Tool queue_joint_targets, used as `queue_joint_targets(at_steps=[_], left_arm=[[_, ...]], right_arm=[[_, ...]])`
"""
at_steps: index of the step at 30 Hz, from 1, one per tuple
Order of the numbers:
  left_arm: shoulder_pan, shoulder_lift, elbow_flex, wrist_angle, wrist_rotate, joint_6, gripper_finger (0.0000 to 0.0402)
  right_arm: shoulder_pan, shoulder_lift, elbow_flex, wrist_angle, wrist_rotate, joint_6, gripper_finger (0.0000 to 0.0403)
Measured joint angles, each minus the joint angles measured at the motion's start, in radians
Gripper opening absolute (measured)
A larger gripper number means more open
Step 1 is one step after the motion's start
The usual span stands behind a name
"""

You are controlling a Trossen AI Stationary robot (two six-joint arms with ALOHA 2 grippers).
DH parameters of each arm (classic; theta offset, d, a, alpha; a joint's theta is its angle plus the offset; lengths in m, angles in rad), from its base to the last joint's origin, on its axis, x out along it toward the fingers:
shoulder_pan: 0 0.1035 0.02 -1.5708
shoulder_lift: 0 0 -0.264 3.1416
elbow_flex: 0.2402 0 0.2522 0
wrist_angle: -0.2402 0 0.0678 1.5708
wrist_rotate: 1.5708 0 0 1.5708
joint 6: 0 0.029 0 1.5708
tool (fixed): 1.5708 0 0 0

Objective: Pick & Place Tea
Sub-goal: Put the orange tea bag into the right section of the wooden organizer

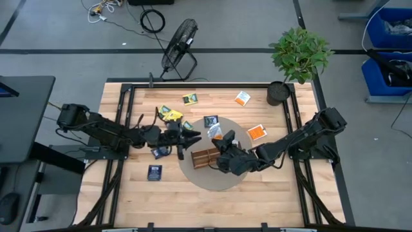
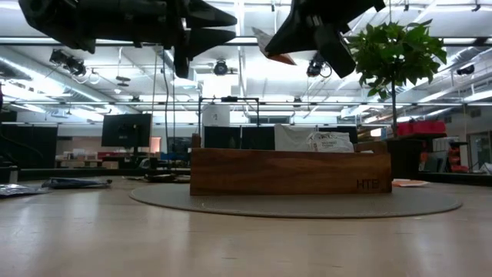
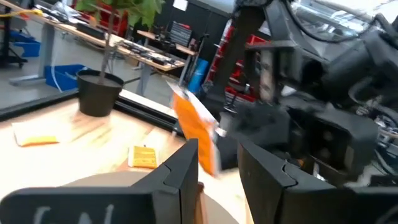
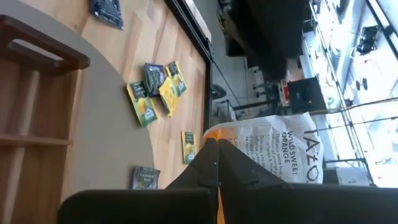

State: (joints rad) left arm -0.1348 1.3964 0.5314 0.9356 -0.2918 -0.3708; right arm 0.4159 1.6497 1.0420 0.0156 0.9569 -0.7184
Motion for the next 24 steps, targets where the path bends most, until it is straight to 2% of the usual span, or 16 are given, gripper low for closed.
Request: queue_joint_targets(at_steps=[3, 13, 17, 24], left_arm=[[0.01, 0.0, 0.001, 0.002, -0.001, 0.004, 0.0132], [0.034, 0.0, 0.012, -0.001, 0.026, -0.029, 0.0215], [0.034, -0.001, 0.034, -0.067, 0.028, -0.029, 0.0225], [0.034, -0.001, 0.047, -0.072, 0.027, -0.021, 0.0223]], right_arm=[[-0.003, 0.0, 0.0, 0.0, -0.033, 0.007, 0.0], [-0.012, 0.0, 0.0, 0.018, -0.067, 0.003, 0.0], [-0.023, 0.0, 0.0, 0.037, -0.069, -0.007, 0.0], [-0.04, 0.0, -0.001, 0.064, -0.111, -0.034, 0.0]])
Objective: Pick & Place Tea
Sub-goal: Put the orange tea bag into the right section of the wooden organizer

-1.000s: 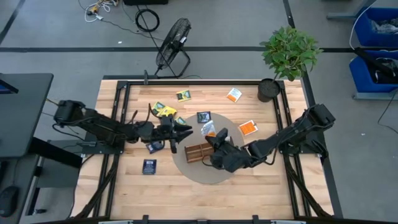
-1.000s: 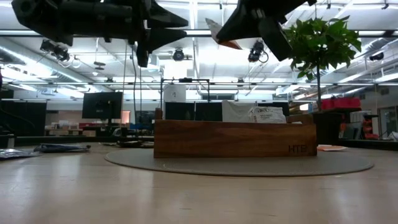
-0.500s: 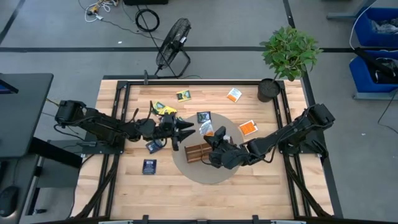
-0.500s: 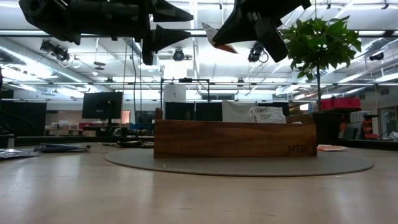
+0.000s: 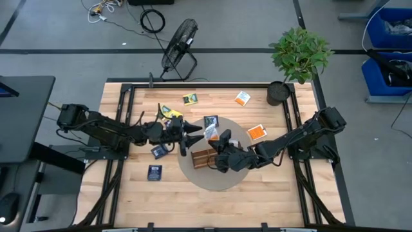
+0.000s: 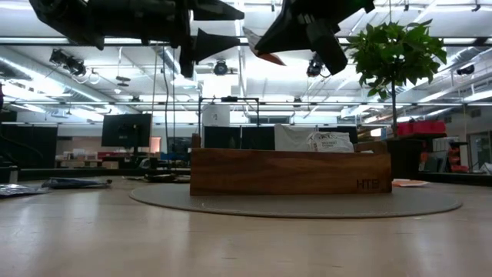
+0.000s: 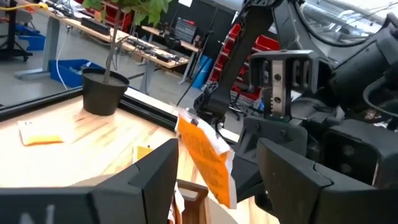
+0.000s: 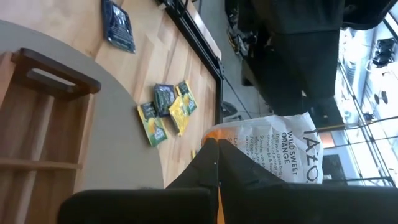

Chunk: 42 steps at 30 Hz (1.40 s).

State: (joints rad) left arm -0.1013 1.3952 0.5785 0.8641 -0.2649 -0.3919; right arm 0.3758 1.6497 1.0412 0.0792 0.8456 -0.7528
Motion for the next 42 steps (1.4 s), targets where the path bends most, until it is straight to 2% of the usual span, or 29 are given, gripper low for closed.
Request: queue_joint_targets(at_steps=[8, 12, 16, 21, 23, 28, 33, 38, 42], left_arm=[[0.003, 0.024, 0.006, 0.013, 0.0, 0.011, 0.0222], [0.005, 0.025, 0.006, 0.009, 0.005, 0.016, 0.0205], [0.007, 0.025, 0.006, 0.018, 0.007, 0.044, 0.0151], [0.013, 0.025, 0.006, 0.016, 0.009, 0.069, 0.0036], [0.013, 0.025, 0.006, 0.018, 0.02, 0.085, 0.0012], [0.013, 0.025, 0.006, 0.013, 0.033, 0.113, 0.0004], [0.013, 0.025, 0.006, -0.022, 0.032, 0.166, 0.0003], [0.009, 0.025, 0.006, -0.105, 0.032, 0.175, 0.0002], [-0.012, 0.025, 0.006, -0.14, 0.03, 0.281, 0.0002]], right_arm=[[-0.009, 0.0, 0.0, 0.07, -0.054, -0.062, 0.0], [-0.01, 0.0, 0.0, 0.082, -0.062, -0.075, 0.0], [-0.01, 0.0, 0.0, 0.081, -0.084, -0.074, 0.0], [-0.01, 0.0, 0.0, 0.084, -0.078, -0.071, 0.0], [-0.007, 0.0, 0.0, 0.089, -0.071, -0.075, 0.0002], [-0.002, 0.0, 0.0, 0.08, -0.071, -0.047, 0.0016], [0.024, -0.008, 0.0, -0.01, -0.066, 0.028, 0.0048], [0.07, -0.045, -0.001, -0.071, 0.037, 0.101, 0.0089], [0.087, -0.107, -0.001, -0.091, 0.042, 0.215, 0.0125]])
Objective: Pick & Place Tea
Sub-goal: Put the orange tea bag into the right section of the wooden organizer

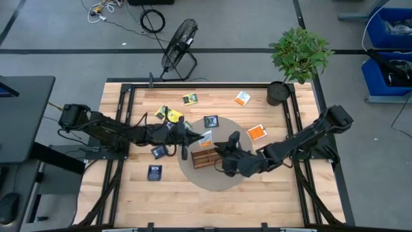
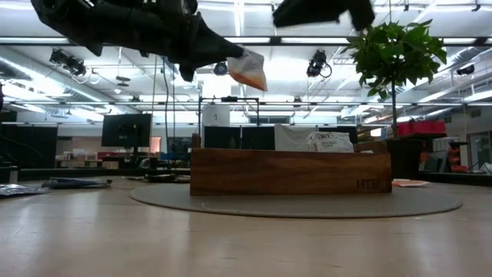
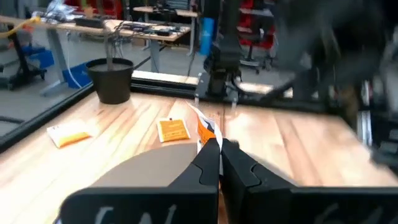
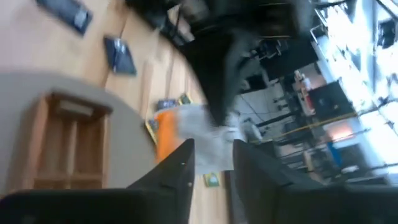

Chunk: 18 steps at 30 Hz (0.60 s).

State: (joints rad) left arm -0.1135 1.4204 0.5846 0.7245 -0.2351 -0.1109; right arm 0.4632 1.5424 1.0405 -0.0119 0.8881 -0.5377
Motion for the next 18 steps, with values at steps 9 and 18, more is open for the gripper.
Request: queue_joint_targets(at_steps=[9, 18], left_arm=[[-0.074, 0.0, 0.0, 0.013, 0.002, 0.191, 0.0002], [-0.12, 0.0, 0.0, 0.107, 0.004, 0.312, 0.0002]], right_arm=[[-0.096, -0.159, 0.0, -0.089, -0.379, 0.323, 0.0166], [-0.218, -0.156, 0.0, -0.106, -0.629, 0.425, 0.0167]])
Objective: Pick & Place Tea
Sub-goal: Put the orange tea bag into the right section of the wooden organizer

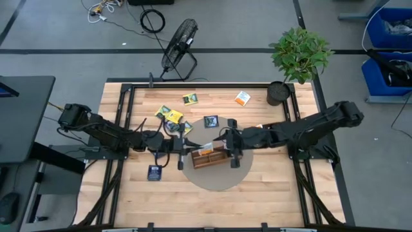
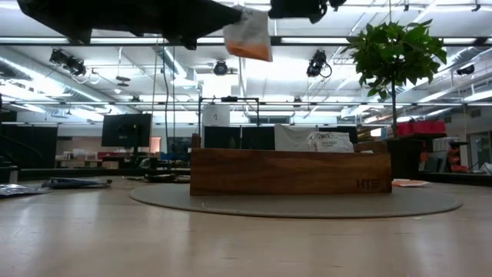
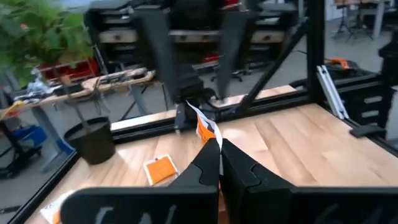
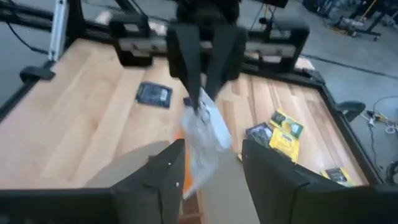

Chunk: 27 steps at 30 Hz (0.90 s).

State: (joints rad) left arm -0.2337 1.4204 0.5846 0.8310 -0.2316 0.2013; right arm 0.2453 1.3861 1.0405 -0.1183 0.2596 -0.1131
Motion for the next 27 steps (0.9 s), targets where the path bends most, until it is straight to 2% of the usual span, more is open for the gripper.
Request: queue_joint_targets(at_steps=[12, 24, 27], left_arm=[[-0.003, 0.0, 0.0, 0.008, 0.007, 0.029, 0.0002], [-0.001, 0.0, 0.0, 0.008, 0.007, 0.027, 0.0002], [0.0, 0.0, 0.0, 0.008, 0.007, 0.028, 0.0002]], right_arm=[[-0.082, 0.026, 0.0, 0.052, -0.252, 0.08, 0.0167], [-0.101, 0.057, 0.0, 0.126, -0.28, 0.078, 0.0166], [-0.101, 0.057, 0.0, 0.109, -0.28, 0.079, 0.0151]])
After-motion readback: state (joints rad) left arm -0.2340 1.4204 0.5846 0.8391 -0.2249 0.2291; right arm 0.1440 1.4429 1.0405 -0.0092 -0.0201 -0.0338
